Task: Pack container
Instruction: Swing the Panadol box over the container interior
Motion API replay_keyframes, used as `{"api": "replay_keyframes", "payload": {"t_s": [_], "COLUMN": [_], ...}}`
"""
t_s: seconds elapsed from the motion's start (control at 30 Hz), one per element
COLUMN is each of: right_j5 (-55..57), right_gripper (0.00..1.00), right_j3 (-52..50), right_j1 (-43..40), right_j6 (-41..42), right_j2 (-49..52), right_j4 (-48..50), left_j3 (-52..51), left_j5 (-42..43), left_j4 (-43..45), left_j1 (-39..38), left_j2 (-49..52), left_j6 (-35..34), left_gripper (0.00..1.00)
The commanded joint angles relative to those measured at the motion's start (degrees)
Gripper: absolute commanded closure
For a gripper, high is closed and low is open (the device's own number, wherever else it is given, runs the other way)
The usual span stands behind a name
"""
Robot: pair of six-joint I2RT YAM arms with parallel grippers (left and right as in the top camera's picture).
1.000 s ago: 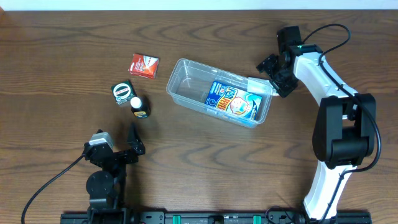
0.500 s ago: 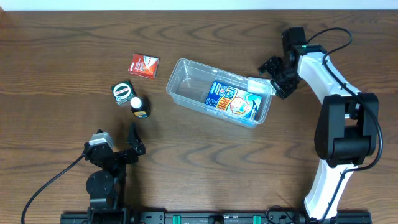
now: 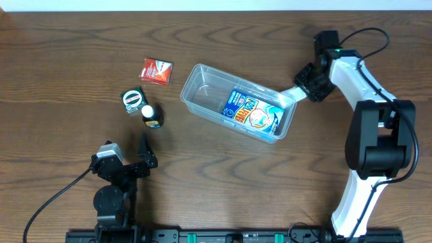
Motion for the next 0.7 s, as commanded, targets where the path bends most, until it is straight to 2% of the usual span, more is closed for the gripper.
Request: {"api": "replay_keyframes", "payload": {"t_s": [0.0, 0.13, 0.4, 0.67], "right_j5": [0.79, -2.16, -6.88, -10.58], "right_gripper": [0.68, 0.79, 0.91, 0.94], "right_j3": [-0.20, -0.20, 0.90, 11.19], "right_j1": [-1.77, -3.23, -5.49, -6.75], "right_j6": [-5.88, -12.33, -19.56, -30.71], "right_j2": [0.90, 0.90, 0.39, -4.94], "right_j4": [0.61, 2.21, 3.37, -1.70], "left_j3": [-1.86, -1.86, -1.86, -1.86], "left_j5": [-0.68, -0.68, -0.68, -0.68], "left_j4": [-0.98, -0.98, -1.01, -0.98], "left_j1": [0.22, 0.22, 0.24, 0.22], "left_j2": [-0.02, -0.02, -0.02, -0.02], "left_j6": [0.35, 0.35, 0.35, 0.35], "left_gripper": [0.02, 0.02, 0.02, 0.02]}}
